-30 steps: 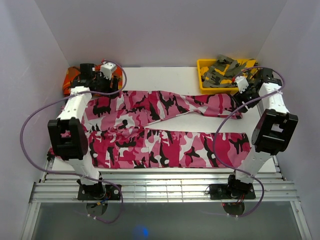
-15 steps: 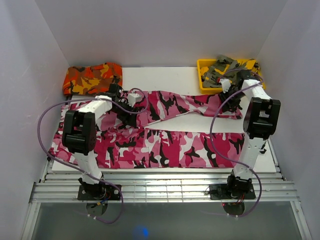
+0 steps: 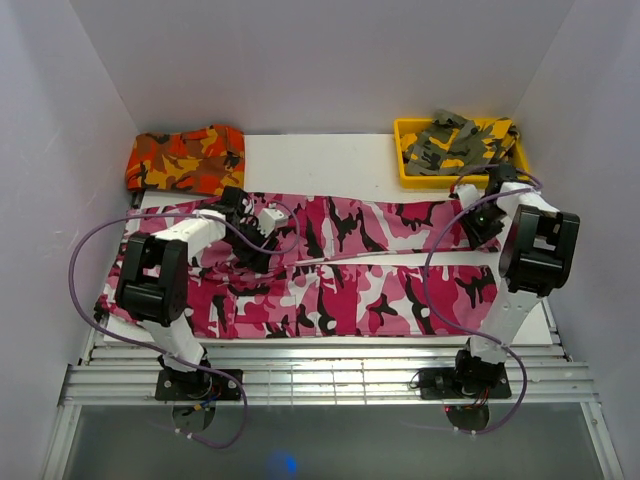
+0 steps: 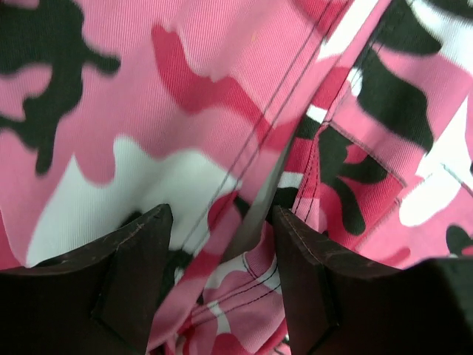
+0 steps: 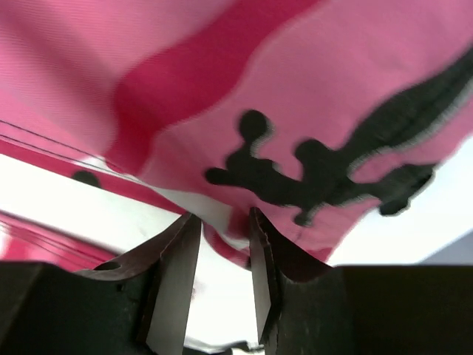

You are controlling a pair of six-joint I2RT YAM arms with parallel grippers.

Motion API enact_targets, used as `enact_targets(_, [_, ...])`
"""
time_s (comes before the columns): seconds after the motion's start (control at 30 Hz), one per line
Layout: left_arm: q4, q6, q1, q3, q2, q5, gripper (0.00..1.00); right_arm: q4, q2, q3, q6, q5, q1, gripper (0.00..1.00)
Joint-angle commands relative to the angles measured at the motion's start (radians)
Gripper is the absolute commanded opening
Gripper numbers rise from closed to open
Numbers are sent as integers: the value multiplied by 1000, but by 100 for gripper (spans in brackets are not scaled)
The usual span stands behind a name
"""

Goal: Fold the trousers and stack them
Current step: Flatten the trousers out

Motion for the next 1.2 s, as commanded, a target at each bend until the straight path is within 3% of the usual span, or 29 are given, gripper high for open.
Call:
enact_targets(0.0, [-83,38,3,-45,-81,-13,68,-55,-6,-18,-56,99,-76,39])
enact_targets(0.07, [-123,46,4,-22,-78,-23,67,-128,-12,37,-53,49,-85,47])
enact_targets(0.27, [-108,-8,23,84,-90,70,68,-220,50,390,99,-244,-76,53])
enact_targets(0.3, [-106,-26,24,107,-85,88,68,-227,78,497,117,-248,-70,54])
enact_targets(0.47, [-67,-147,24,283,5,139,70,-196,272,685,134,-253,6,52])
enact_targets(0.67, [-62,-173,27,352,68,136,71,-126,275,601,128,-242,42,40])
enact_targets(0.73, [-60,-178,30,352,76,145,70,-101,258,521,114,-242,43,44])
enact_targets(0.8, [-51,-186,33,343,76,156,71,-76,248,463,61,-213,49,56])
enact_targets(0.9, [-50,-190,43,312,85,161,71,-14,265,424,1,-130,51,58])
enact_targets(0.97, [-50,-190,47,277,90,150,71,12,294,407,-21,-90,51,55])
enact_targets(1.0, [-50,-189,52,263,93,133,71,32,307,409,-25,-46,51,46])
enact_targets(1.1, [-66,-189,73,213,108,93,69,49,353,421,-13,58,49,35])
enact_targets(1.17, [-80,-186,95,170,126,66,66,56,359,416,11,98,28,35])
